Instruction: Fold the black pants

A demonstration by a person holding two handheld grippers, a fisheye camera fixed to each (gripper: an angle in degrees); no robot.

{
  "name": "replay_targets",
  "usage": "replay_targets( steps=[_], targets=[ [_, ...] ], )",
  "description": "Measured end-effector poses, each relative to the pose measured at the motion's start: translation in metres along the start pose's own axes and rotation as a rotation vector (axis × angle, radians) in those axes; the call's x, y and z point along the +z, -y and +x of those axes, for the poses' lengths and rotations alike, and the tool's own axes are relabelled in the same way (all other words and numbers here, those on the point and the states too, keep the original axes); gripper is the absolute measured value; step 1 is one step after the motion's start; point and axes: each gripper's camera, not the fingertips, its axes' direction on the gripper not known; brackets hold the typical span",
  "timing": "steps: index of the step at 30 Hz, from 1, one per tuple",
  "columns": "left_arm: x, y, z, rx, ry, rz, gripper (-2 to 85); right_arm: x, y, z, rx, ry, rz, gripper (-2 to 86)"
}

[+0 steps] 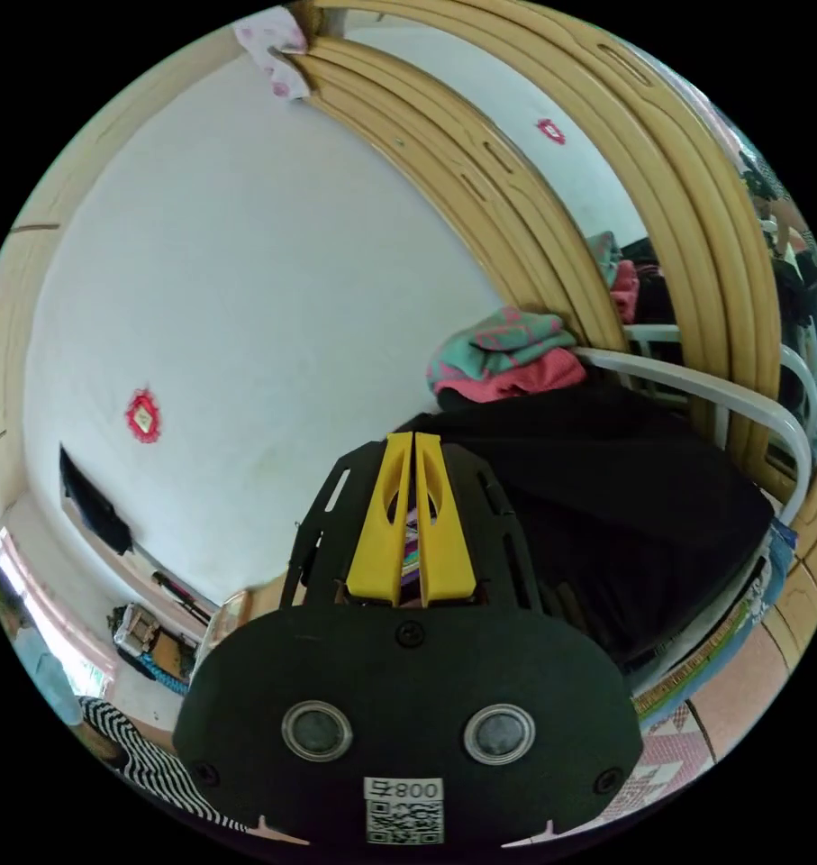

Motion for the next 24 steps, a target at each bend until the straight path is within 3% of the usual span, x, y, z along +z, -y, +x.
replay_targets(
  steps=[14, 19, 24],
  targets=[
    [-0.239, -0.157, 0.057, 0.019, 0.053, 0.392, 0.3, -0.003, -0.013, -0.257, -0.242, 0.540, -0.025, 0.1],
    [-0.322, -0.229, 0.070, 0.000, 0.032, 0.539, 0.8, 0.012, -0.088, -0.330, -0.289, 0.727, -0.143, 0.0],
    [-0.378, -0.310, 0.072, -0.091, 0.018, 0.593, 2.8, 0.073, -0.239, -0.354, -0.162, 0.820, -0.393, 0.0]
  ],
)
